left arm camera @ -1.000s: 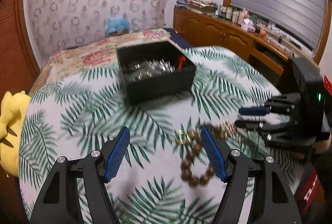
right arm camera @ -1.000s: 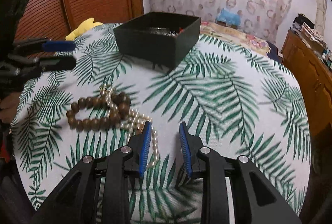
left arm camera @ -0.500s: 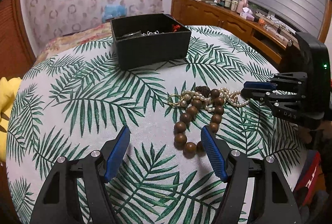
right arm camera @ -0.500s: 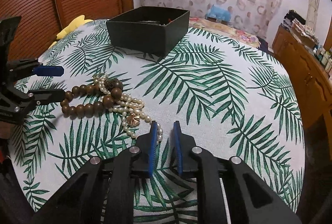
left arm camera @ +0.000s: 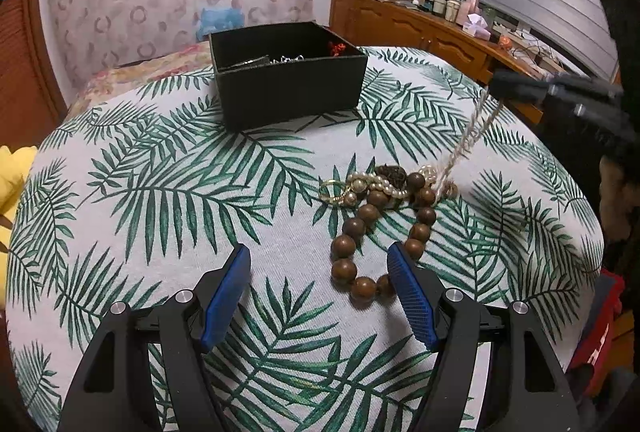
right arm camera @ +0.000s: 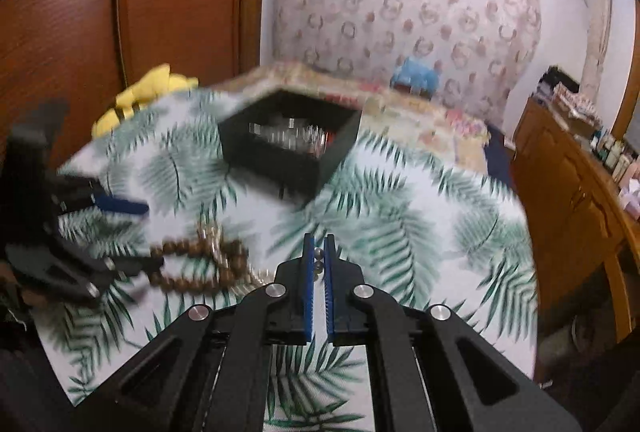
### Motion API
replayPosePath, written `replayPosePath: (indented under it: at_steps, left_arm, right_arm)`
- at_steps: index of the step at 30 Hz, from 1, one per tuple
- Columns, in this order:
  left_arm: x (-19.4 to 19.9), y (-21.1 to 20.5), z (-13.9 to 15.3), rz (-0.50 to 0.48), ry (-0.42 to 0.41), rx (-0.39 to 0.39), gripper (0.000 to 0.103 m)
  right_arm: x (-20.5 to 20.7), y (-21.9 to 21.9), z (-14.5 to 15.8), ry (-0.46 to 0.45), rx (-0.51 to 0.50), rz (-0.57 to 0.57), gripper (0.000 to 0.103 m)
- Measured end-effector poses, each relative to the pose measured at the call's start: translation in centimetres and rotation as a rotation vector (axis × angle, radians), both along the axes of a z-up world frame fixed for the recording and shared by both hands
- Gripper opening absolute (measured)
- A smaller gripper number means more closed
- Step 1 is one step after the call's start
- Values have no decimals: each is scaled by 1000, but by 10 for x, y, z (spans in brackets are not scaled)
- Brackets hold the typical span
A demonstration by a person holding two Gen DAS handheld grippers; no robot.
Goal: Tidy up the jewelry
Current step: 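Grasp the brown wooden bead bracelet with the left tool while the right tool lifts the pearl strand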
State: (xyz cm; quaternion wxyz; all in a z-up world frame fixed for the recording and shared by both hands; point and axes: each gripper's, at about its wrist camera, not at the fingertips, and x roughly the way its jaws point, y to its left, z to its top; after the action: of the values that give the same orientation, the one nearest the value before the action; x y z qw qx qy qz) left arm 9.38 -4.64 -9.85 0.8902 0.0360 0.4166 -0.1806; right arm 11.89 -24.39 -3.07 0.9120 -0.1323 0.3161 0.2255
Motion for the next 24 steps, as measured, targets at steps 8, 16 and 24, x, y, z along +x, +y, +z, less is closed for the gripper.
replayPosePath:
  at_steps: [8, 16, 24]
  left_arm:
    - [10, -10, 0, -45, 18, -1, 55]
    - [16, -27, -4, -92, 13, 47, 38]
    - [13, -17, 18, -79, -29, -20, 12]
  right_arm:
    - [3, -5, 39, -82, 29, -13, 5]
    - [2, -6, 54, -116, 28, -15, 5]
    - [4, -10, 68, -131, 41, -13, 5]
